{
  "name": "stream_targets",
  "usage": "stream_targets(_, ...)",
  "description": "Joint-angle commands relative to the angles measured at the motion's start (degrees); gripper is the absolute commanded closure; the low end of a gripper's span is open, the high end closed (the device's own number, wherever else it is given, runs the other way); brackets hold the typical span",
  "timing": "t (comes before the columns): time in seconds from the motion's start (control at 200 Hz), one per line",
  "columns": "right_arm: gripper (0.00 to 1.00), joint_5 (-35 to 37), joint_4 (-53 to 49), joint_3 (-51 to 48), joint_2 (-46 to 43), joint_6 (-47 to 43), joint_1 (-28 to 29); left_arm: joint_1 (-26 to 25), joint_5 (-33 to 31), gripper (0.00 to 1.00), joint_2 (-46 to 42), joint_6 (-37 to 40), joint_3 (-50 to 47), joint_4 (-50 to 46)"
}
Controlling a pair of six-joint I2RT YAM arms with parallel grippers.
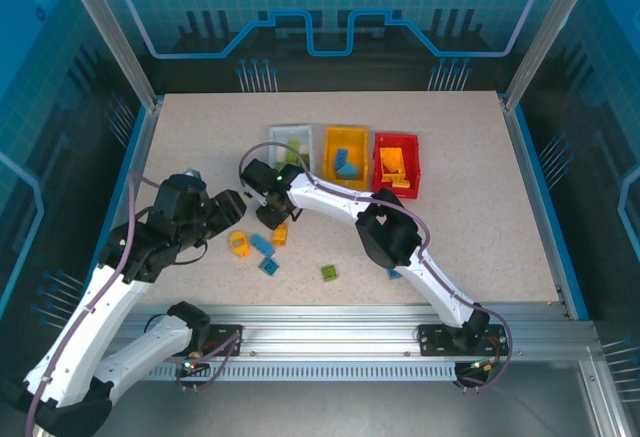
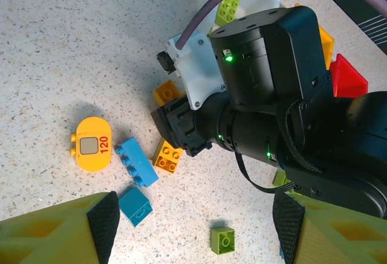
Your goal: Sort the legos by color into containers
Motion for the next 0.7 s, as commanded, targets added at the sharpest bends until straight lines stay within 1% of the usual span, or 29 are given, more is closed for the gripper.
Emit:
stream_targets(0.0,0.62,1.69,-0.26,-0.03,-1.41,0.43,-0.5,0.37,2.55,0.28,0.01,-0.91,-1.4,1.52)
stream_targets(0.05,0.64,2.66,1.14,-2.03,-3.98,0.79,-0.41,0.38,4.05,0.28,0.14,-0.66,-1.89,2.76)
stream_targets(0.115,0.65,3.96,3.92,-5.59,-8.14,1.62,-0.49,0.4,7.99,0.27,0.61,-0.16,-2.83,6.3)
stream_targets(0.23,0.67,7.24,9.04,-14.58,-20.09,4.3,-1.32,0.21,15.14,0.27,3.11,0.2,-3.54,12.43)
stream_targets(0.315,0.68,8.66,11.83,-22.35,-28.33,7.74,-3.61,-1.27,17.27,0.27,5.9,1.02,-3.26,16.04)
stream_targets(0.42,0.69,8.72,13.28,-31.97,-37.4,13.41,-9.31,-5.4,17.13,0.26,11.17,1.87,-1.55,20.11)
stream_targets(0.53,0.69,6.85,14.01,-40.64,-44.04,18.57,-18.03,-11.8,14.57,0.26,18.58,3.62,2.47,24.28)
stream_targets(0.615,0.68,5.87,12.43,-43.2,-45.74,21.46,-24.84,-16.27,12.41,0.26,24.53,4.82,5.94,26.86)
stream_targets(0.695,0.67,5.96,10.16,-42.93,-44.75,22.78,-29.79,-18.82,11.62,0.27,29.67,5.51,8.45,29.43)
